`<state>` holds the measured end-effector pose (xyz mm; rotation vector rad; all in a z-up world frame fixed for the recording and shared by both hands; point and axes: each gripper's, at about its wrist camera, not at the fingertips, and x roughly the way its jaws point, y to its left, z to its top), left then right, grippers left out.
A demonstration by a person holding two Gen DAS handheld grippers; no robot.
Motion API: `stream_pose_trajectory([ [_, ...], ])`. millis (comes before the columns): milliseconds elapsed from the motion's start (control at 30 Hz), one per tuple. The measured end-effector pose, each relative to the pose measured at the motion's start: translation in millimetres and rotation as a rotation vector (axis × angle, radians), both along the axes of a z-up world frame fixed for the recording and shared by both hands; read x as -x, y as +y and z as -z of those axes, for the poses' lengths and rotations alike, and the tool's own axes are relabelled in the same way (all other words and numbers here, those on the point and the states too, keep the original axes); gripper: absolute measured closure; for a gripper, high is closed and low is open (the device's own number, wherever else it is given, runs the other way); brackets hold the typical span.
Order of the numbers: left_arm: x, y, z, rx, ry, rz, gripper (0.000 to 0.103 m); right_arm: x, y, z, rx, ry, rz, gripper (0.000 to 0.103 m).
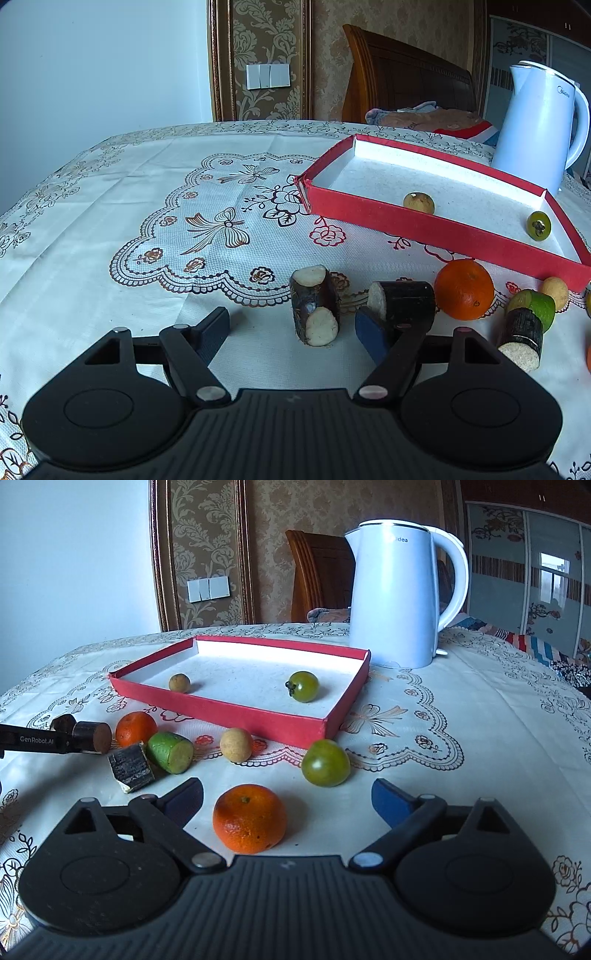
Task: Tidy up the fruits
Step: 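Withdraw both tools from the tray toward the remaining produce, then grasp the eggplant slice with the left gripper while the right gripper grasps the orange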
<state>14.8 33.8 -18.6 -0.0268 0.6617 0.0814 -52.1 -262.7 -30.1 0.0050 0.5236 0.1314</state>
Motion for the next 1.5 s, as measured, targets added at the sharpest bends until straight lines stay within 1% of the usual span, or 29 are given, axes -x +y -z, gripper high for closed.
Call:
stream_pose_trajectory([
  [133, 0, 0, 0, -0.001, 0.000, 0.000, 0.028, 0, 0, 0, 0.002, 0.001, -0.002, 0.008],
  [233, 0, 0, 0, -0.001, 0.000, 0.000, 0.028, 0, 1, 0, 0.006, 0.003, -0.007, 0.013],
  [333, 0, 0, 0, -0.001, 0.000, 0.000, 0.028, 0, 0, 0, 0.002, 0.002, -0.008, 0.015],
  [433, 0, 0, 0, -0.001, 0.000, 0.000, 0.028, 0, 0, 0, 0.004, 0.006, -0.019, 0.020],
  [667, 0, 0, 0, -0.001, 0.000, 0.000, 0.028, 5, 2, 0, 0.009, 0.002, -0.032, 0.020],
  [867, 0, 0, 0, -0.001, 0.000, 0.000, 0.028, 3, 2, 1, 0.004, 0.019, -0.035, 0.020],
  [1033, 0, 1, 0, 0.001, -0.002, 0.001, 0.028, 3, 7, 2, 0.032, 0.023, -0.051, 0.020],
  [1167, 0, 2, -2, 0.009, -0.008, 0.001, 0.028, -1, 11, 4, 0.047, 0.048, -0.072, 0.020],
  [1367, 0, 1, -1, 0.008, -0.011, 0.010, 0.029, -6, 8, 6, 0.017, 0.081, -0.081, 0.021],
  [1500, 0, 2, -2, 0.017, -0.020, 0.008, 0.029, -6, 6, 6, 0.001, 0.085, -0.081, 0.020],
])
